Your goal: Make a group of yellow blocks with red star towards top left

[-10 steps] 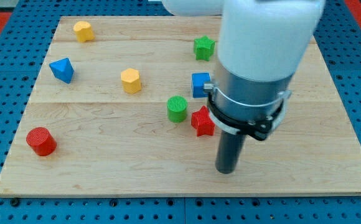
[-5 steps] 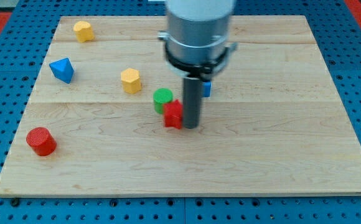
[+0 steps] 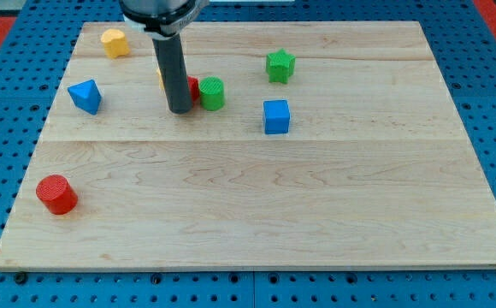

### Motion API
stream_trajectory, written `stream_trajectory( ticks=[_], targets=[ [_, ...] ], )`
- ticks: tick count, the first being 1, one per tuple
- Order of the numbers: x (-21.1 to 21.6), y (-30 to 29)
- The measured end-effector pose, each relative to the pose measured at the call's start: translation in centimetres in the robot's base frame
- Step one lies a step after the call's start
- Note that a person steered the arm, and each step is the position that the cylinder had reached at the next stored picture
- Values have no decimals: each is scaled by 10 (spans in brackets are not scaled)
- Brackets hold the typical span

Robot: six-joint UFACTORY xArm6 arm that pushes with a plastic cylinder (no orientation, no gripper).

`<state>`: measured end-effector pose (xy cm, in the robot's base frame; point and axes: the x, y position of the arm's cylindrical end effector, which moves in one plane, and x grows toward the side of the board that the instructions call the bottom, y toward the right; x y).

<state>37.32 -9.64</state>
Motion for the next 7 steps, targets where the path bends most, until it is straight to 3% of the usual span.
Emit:
stream_trajectory(
  ticks=[2,3,6,7],
  targets=[
    [-27,47],
    [-18,16],
    [-84,-21],
    [-102,28]
  ],
)
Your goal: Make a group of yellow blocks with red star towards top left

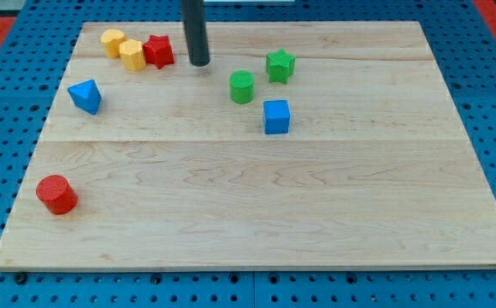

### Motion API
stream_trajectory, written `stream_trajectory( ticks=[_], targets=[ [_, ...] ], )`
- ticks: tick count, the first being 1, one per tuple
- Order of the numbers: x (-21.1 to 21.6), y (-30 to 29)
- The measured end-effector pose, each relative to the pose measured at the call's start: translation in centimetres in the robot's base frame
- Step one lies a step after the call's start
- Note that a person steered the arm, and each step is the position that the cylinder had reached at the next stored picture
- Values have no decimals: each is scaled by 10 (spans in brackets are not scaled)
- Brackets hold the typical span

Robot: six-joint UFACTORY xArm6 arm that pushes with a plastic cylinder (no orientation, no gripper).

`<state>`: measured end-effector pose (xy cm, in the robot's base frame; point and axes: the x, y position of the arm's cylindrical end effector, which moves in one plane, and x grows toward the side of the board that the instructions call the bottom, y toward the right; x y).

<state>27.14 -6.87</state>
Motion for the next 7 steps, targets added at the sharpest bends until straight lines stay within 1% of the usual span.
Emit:
stream_trajectory(
  ticks=[1,2,3,4,5,6,7],
  targets=[
    [-58,-41],
    [-79,-98],
    [-63,-157],
    [-43,-194],
    [-27,-155],
    [-21,-126],
    [1,-222]
  ],
)
